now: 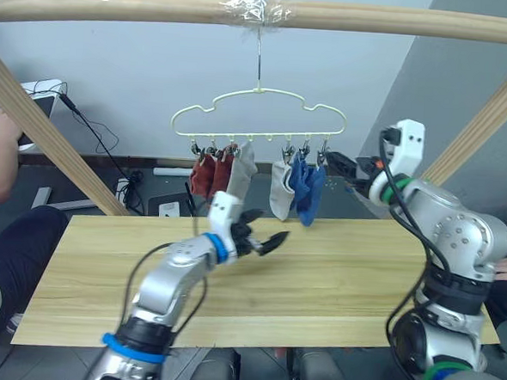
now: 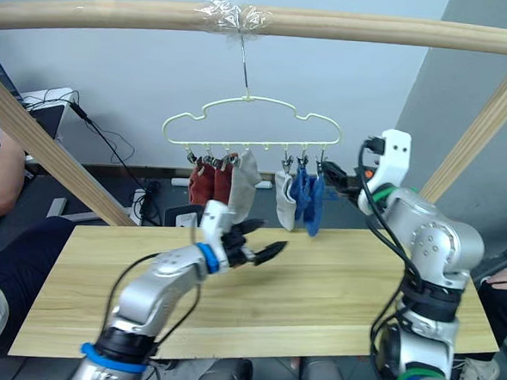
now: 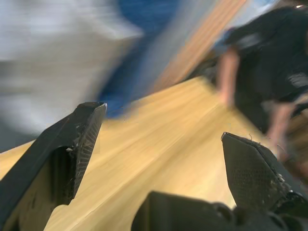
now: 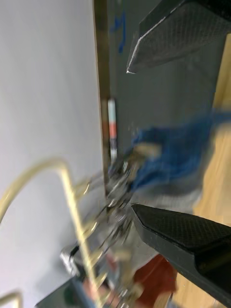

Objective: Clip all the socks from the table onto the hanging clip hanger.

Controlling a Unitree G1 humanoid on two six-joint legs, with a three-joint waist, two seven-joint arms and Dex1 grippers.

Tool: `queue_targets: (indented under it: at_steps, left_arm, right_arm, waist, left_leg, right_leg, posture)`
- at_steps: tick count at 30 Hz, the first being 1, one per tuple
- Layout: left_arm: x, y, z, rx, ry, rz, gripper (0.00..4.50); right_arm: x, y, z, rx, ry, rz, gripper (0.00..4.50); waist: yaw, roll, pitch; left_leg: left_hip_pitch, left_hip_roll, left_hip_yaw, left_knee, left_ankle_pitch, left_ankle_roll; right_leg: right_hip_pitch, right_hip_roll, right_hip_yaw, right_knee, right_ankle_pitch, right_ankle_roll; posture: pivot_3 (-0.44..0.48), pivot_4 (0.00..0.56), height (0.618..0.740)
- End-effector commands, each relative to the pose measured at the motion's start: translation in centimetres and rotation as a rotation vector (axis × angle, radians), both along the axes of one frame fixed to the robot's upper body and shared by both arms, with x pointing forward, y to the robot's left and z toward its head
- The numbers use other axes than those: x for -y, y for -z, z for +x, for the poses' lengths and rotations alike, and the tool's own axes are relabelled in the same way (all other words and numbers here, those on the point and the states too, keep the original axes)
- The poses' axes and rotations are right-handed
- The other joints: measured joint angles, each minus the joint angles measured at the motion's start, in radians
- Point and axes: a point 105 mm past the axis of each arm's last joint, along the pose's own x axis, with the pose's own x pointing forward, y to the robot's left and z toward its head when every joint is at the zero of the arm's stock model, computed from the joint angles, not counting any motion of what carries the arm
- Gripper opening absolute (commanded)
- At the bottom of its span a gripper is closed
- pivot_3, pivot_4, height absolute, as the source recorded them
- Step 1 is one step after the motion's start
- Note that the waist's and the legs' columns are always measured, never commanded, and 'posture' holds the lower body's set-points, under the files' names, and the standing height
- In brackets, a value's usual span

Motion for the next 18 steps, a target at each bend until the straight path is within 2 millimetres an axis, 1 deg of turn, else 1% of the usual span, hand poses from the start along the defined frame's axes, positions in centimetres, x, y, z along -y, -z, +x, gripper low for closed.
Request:
queue_targets:
  at_steps: [1,3,4,5,6,7,8,10,12,13,16,18]
  left_arm:
    - [-2.9,-1.8,0.6,0.075,-0.074,0.018,4.46]
    - [-4.3,-2.1,0.5,0.083,-0.094,0.036,4.46]
    - [-4.6,-2.2,0.4,0.089,-0.086,0.044,4.46]
    - [-6.1,-2.3,0.4,0.080,-0.122,0.048,4.46]
    - [-8.3,-2.5,0.2,0.076,-0.177,0.057,4.46]
    - [-9.8,-2.7,0.1,0.074,-0.216,0.062,4.46]
    - [-11.8,-3.0,-0.2,0.078,-0.265,0.084,4.46]
    - [-13.8,-3.3,-0.7,0.081,-0.313,0.118,4.46]
    - [-16.0,-4.0,-1.1,0.105,-0.371,0.172,4.46]
    - [-16.6,-4.3,-1.3,0.113,-0.391,0.182,4.46]
    - [-18.4,-5.6,-1.5,0.159,-0.444,0.198,4.46]
    - [-19.1,-6.1,-1.7,0.173,-0.464,0.198,4.46]
  right_arm:
    - [0.8,-0.4,-0.6,0.123,-0.031,-0.097,4.50]
    - [1.6,0.8,-0.7,0.152,-0.033,-0.184,4.50]
    - [1.9,1.1,-0.8,0.162,-0.035,-0.206,4.50]
    - [2.2,1.7,-1.1,0.186,-0.061,-0.260,4.50]
    - [2.7,2.3,-1.6,0.226,-0.095,-0.340,4.50]
    - [2.9,2.7,-2.0,0.254,-0.128,-0.398,4.50]
    - [3.1,3.2,-2.7,0.285,-0.185,-0.467,4.50]
    - [3.6,3.6,-3.4,0.309,-0.233,-0.514,4.50]
    - [4.7,3.7,-3.7,0.315,-0.217,-0.500,4.50]
    - [5.0,3.7,-3.8,0.320,-0.214,-0.501,4.50]
    - [5.2,3.4,-4.5,0.345,-0.227,-0.486,4.50]
    - [5.2,3.3,-5.1,0.360,-0.241,-0.484,4.50]
  waist:
    - [0.002,0.000,0.000]
    - [0.005,0.000,0.000]
    - [0.004,0.000,0.000]
    - [0.004,0.000,0.000]
    - [0.004,0.000,0.000]
    - [0.004,-0.001,0.000]
    - [0.004,-0.001,0.001]
    - [0.000,-0.001,0.002]
    - [0.001,-0.001,0.002]
    - [0.004,-0.001,0.002]
    - [0.019,-0.001,0.002]
    - [0.028,-0.001,0.002]
  left_leg:
    - [0.000,0.000,0.000,0.000,0.000,0.000]
    - [0.000,0.000,0.000,0.001,0.000,0.000]
    - [0.000,0.000,0.000,0.000,0.000,0.000]
    - [0.000,0.000,0.000,0.000,0.000,0.000]
    - [0.000,0.000,0.000,0.000,0.000,0.000]
    - [0.000,0.000,0.000,0.000,0.000,0.000]
    - [0.000,0.000,0.000,-0.001,0.000,0.000]
    - [0.000,0.000,0.000,-0.001,0.000,0.000]
    - [0.001,0.001,0.000,-0.001,0.000,0.000]
    - [0.001,0.001,0.000,-0.001,0.000,0.000]
    - [0.001,0.001,0.000,0.000,0.000,0.000]
    - [0.001,0.001,-0.001,0.000,0.000,0.000]
  right_leg:
    - [0.000,0.000,0.000,0.000,0.000,0.000]
    - [0.001,0.000,-0.001,-0.001,0.000,0.000]
    - [0.001,0.000,-0.001,-0.001,0.000,0.000]
    - [0.001,0.000,-0.001,-0.001,0.000,0.000]
    - [0.001,0.000,-0.001,-0.001,0.000,0.000]
    - [0.001,0.000,-0.001,-0.001,0.000,0.000]
    - [0.001,0.000,-0.001,-0.002,0.000,0.000]
    - [0.000,0.000,-0.001,-0.002,0.000,0.001]
    - [0.000,0.000,0.000,-0.002,0.000,0.001]
    - [0.001,0.000,0.000,-0.002,0.000,0.001]
    - [0.002,0.000,-0.001,-0.002,0.000,0.000]
    - [0.002,0.000,-0.001,-0.002,0.000,0.000]
  posture:
    - [-0.068,0.203,0.740]
    - [-0.068,0.203,0.740]
    - [-0.068,0.203,0.740]
    - [-0.068,0.203,0.740]
    - [-0.049,0.209,0.740]
    - [-0.049,0.209,0.740]
    - [-0.049,0.209,0.740]
    - [-0.037,0.212,0.740]
    - [-0.037,0.212,0.740]
    - [-0.015,0.215,0.740]
    - [-0.015,0.215,0.740]
    - [-0.002,0.214,0.740]
